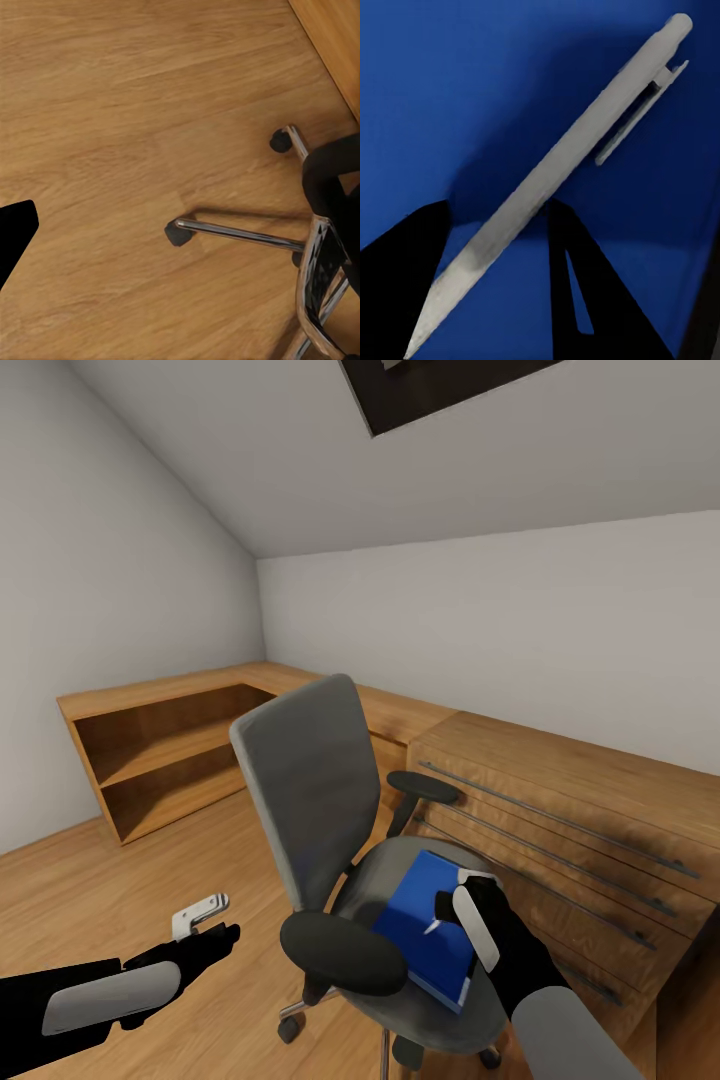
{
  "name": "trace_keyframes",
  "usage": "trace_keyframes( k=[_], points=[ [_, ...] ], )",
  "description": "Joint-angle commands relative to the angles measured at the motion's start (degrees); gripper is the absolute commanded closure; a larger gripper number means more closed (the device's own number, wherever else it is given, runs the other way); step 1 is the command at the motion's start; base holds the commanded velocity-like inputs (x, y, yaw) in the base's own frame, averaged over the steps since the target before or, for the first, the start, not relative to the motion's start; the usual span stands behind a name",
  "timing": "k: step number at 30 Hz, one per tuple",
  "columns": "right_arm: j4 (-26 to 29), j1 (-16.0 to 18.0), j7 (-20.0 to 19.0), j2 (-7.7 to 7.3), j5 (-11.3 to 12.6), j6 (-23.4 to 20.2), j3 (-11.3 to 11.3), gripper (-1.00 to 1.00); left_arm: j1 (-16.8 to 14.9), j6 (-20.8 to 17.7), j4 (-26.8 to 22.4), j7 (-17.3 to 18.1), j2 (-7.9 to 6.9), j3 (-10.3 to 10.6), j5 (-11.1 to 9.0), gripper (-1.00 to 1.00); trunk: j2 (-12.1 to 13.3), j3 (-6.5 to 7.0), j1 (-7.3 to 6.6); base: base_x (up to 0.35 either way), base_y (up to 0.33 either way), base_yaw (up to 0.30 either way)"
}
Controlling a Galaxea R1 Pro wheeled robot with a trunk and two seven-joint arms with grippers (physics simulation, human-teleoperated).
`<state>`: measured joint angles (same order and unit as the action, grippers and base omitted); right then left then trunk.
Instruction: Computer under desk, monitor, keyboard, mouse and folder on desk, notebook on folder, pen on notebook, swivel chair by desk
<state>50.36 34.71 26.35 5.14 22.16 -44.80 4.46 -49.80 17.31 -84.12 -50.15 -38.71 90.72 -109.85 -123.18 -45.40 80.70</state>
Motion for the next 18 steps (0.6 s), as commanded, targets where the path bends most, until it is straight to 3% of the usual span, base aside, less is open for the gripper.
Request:
trace_keyframes(
  k=[1,18],
  points=[
    [-0.45,0.01,0.64,-0.04,0.43,-0.29,0.11,1.00,-0.12,0.29,-0.08,-0.04,0.00,0.16,-0.27,-1.00,-0.02,-0.08,0.00,0.000,0.000,0.000],
    [-0.43,0.01,0.64,-0.05,0.43,-0.29,0.11,1.00,-0.12,0.27,-0.16,0.05,0.03,0.16,-0.27,-1.00,-0.02,-0.08,0.00,0.000,0.000,0.000]
  ],
)
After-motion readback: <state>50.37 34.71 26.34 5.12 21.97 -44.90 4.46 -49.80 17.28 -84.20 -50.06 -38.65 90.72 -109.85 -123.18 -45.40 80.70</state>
